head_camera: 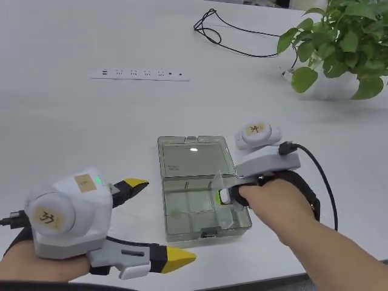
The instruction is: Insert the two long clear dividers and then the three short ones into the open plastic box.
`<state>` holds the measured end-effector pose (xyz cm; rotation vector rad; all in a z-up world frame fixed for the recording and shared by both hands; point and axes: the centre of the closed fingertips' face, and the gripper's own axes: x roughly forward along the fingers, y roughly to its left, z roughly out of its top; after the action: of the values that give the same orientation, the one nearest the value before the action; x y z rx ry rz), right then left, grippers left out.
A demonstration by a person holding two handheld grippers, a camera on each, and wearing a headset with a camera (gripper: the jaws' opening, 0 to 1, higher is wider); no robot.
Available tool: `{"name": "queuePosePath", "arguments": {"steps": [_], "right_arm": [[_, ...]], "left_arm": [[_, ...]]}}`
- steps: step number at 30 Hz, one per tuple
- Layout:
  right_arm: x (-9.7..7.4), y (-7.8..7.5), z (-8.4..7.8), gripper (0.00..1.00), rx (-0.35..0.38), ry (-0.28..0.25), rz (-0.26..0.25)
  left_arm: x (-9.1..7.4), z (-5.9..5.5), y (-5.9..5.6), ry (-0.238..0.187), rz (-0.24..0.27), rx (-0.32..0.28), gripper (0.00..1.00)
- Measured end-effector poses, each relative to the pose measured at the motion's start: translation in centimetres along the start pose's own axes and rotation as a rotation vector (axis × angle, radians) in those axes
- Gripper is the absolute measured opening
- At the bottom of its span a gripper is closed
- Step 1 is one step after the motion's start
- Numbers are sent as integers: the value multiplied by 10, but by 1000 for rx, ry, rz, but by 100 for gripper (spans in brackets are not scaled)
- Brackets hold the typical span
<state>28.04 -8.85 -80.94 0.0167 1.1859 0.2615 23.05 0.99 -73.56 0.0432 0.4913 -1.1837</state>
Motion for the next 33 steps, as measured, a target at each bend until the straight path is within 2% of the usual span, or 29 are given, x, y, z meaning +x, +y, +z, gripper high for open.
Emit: {"name": "queuePosePath", "arguments": {"steps": [9, 17, 33], "right_arm": [[6, -2, -1, 6, 18, -29, 7], [13, -2, -3, 7, -5, -31, 8], [20, -1, -6, 9, 2, -32, 58]], "left_arm": [[-1, -1, 2, -1, 5, -3, 95], [-1, -2, 0, 4, 6, -3, 94], [-6, -2, 4, 8, 42, -12, 94]]}}
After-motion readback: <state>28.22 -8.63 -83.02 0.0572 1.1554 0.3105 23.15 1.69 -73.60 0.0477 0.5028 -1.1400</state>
